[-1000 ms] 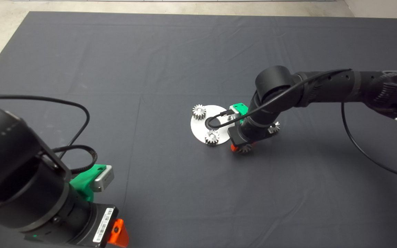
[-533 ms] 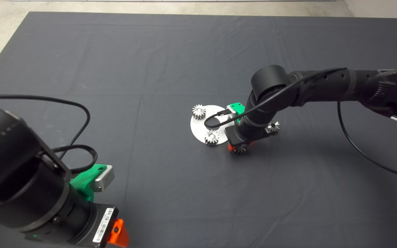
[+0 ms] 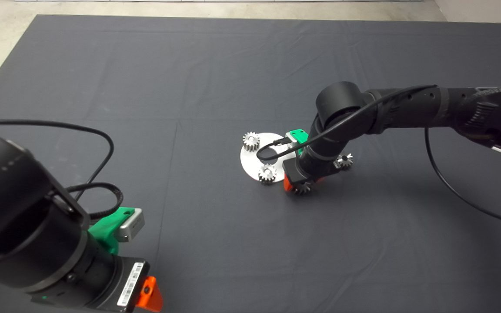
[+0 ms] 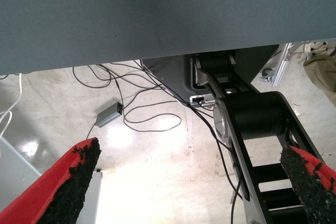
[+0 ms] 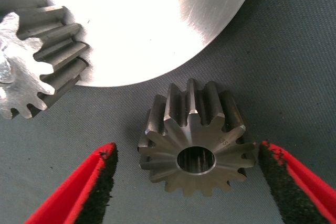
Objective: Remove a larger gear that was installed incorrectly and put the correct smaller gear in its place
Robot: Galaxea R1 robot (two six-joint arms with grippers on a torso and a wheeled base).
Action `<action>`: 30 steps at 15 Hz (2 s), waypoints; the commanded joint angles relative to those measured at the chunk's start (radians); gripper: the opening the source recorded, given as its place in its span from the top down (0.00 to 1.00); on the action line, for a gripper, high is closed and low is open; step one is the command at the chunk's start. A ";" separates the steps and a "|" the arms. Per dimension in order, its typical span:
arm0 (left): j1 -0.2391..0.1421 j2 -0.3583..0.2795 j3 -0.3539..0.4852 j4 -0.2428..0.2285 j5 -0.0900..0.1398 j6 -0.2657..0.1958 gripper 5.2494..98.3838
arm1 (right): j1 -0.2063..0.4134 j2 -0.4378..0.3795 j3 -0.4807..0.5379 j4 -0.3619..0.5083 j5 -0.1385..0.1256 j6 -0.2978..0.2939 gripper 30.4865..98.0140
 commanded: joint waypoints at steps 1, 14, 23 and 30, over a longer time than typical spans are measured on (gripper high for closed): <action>-0.012 -0.001 0.005 0.003 0.001 0.003 0.11 | 0.065 0.005 0.007 0.025 -0.116 0.009 0.37; -0.012 0.001 0.005 0.003 -0.002 0.003 0.11 | 0.111 -0.036 -0.076 0.151 -0.128 -0.003 0.30; -0.012 0.001 0.008 0.003 -0.004 0.003 0.11 | 0.111 -0.127 -0.059 0.234 -0.128 -0.012 0.30; -0.012 0.004 0.005 0.003 -0.005 0.003 0.11 | 0.111 -0.181 -0.075 0.234 -0.128 -0.049 0.30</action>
